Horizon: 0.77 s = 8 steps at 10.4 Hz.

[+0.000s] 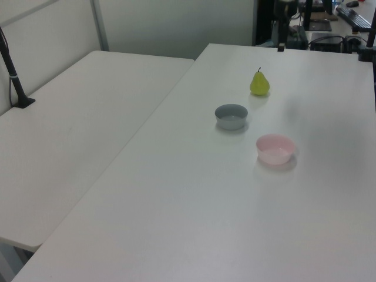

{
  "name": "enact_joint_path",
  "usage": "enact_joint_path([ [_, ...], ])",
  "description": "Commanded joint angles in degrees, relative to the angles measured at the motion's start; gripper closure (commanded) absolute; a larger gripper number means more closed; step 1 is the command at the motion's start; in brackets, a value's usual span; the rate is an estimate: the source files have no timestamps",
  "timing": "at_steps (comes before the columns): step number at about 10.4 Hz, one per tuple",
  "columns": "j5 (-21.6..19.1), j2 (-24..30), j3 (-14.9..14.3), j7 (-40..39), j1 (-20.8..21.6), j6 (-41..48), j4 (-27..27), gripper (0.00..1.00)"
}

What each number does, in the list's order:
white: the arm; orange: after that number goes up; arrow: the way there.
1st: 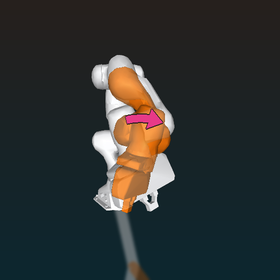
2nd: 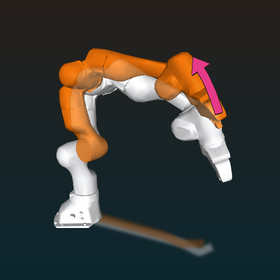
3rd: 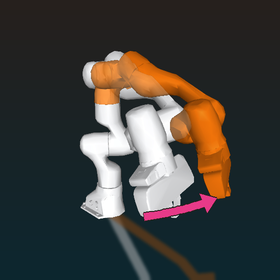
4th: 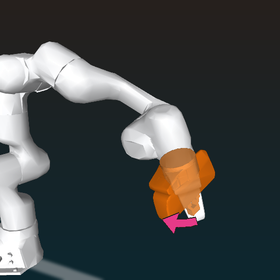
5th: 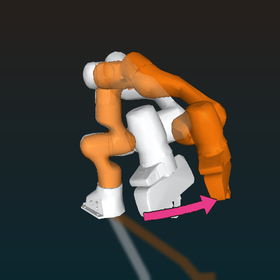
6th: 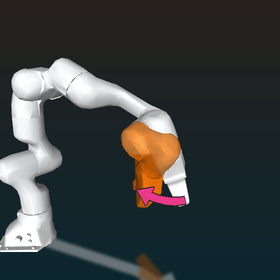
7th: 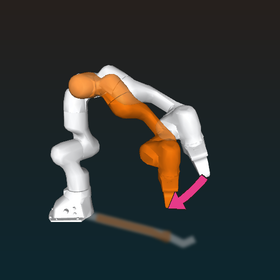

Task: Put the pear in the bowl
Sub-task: 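Move the open gripper over the yellow-green pear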

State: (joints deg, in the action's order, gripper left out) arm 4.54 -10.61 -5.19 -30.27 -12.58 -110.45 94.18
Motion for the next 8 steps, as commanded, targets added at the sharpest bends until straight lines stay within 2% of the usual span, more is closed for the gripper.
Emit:
enact_joint_path([
  [1, 0.0, -5.3, 0.0, 0.3, -1.5, -9.4, 0.9, 0.0],
  [4, -0.7, -9.3, 0.0, 5.9, -2.4, -18.5, 2.3, 0.0],
  [8, -0.8, -12.8, 0.0, 7.3, -2.9, -23.0, 2.3, 0.0],
])
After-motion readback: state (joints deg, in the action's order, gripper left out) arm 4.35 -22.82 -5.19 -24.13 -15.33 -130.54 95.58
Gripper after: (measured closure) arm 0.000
